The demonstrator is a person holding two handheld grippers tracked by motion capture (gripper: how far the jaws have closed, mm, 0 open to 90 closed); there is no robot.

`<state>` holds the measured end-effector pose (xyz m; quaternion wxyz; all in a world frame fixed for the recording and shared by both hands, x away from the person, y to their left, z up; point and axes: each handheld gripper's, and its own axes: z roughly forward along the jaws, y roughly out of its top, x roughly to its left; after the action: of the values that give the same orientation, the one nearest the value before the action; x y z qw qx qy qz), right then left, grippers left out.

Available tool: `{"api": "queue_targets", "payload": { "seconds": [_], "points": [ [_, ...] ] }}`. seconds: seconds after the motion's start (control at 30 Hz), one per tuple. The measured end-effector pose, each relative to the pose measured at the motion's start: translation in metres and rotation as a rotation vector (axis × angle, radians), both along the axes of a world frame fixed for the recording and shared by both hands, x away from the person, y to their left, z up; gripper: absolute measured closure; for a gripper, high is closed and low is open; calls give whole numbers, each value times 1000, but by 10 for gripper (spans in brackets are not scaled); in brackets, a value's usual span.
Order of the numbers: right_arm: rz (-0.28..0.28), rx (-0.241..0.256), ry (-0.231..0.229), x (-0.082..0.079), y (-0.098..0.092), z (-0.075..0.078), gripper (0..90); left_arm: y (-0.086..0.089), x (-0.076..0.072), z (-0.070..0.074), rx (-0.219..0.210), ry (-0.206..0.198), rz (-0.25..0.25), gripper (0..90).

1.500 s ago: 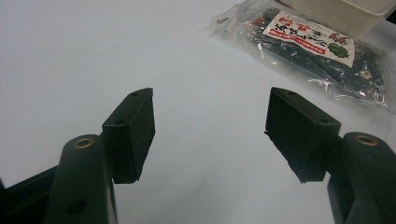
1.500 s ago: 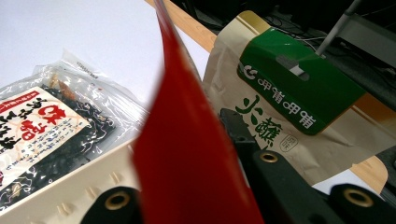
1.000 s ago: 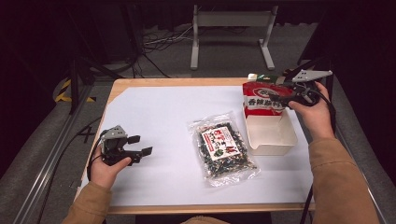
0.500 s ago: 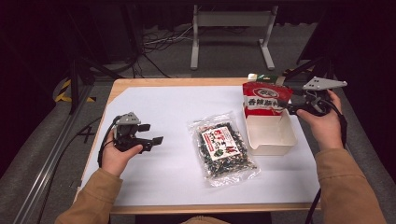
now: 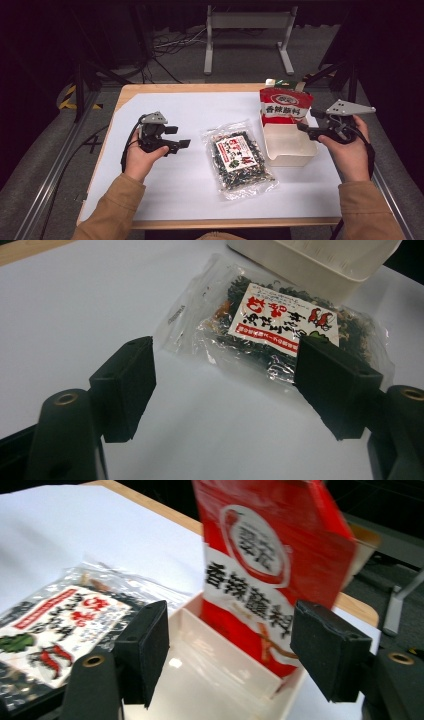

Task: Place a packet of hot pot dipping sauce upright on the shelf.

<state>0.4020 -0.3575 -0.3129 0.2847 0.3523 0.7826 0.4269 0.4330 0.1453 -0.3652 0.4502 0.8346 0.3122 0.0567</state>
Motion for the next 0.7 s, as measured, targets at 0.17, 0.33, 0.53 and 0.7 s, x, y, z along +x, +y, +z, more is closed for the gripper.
{"api": "queue_targets", "payload": {
  "seconds": [0.17, 0.33, 0.53, 0.7],
  "points": [
    [49, 40, 6, -13, 16, -4, 315, -9, 7, 0, 26, -2, 9, 251],
    [84, 51, 17, -20, 28, -9, 314, -12, 10, -3, 62, -9, 18, 244],
    [102, 42, 32, -23, 35, -11, 314, -17, 15, -9, 75, 5, 22, 231],
    [115, 37, 36, -28, 41, -10, 316, -22, 20, -14, 87, 20, 37, 223]
  ]
}}
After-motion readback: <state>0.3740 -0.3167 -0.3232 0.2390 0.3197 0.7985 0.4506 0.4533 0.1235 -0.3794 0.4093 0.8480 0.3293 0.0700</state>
